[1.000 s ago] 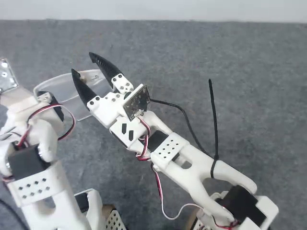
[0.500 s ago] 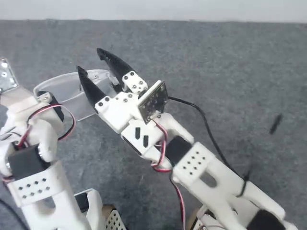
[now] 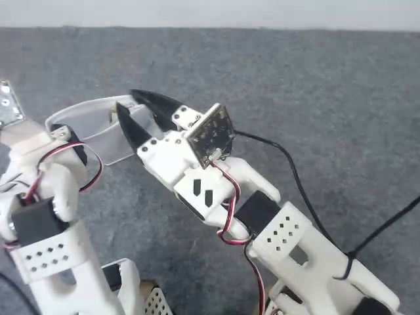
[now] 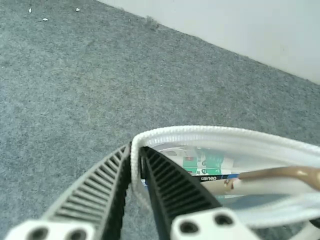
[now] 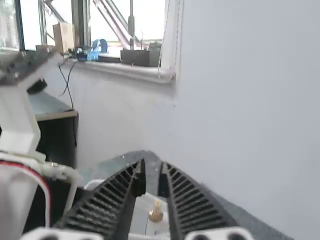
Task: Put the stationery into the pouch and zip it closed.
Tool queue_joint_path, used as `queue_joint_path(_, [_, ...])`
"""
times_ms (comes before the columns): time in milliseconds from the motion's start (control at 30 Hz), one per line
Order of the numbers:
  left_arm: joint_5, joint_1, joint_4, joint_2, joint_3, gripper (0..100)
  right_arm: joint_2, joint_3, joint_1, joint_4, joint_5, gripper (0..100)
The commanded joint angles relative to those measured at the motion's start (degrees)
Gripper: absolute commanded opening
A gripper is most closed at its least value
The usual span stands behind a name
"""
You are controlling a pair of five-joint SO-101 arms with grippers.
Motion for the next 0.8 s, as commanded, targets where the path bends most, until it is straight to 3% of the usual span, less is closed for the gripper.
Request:
queue_joint_path(0, [-0.6, -0.2, -1.1, 0.2, 0.7, 1, 4.9, -6.6, -0.5, -3.4, 0.7, 2.4])
queue_joint_path(200, [-0.6, -0.2, -1.1, 0.2, 0.7, 1, 17.7, -8.7, -0.5, -1.6, 1.1, 0.6])
queue_joint_path(367, [-0.6, -0.2, -1.0, 0.2, 0.7, 1, 22.9, -9.8, 0.0, 10.6, 0.7, 0.6])
queue_joint_path(767, [-0.6, -0.2, -1.1, 0.2, 0.7, 1, 2.6, -6.0, 0.1, 20.5, 1.1, 0.6])
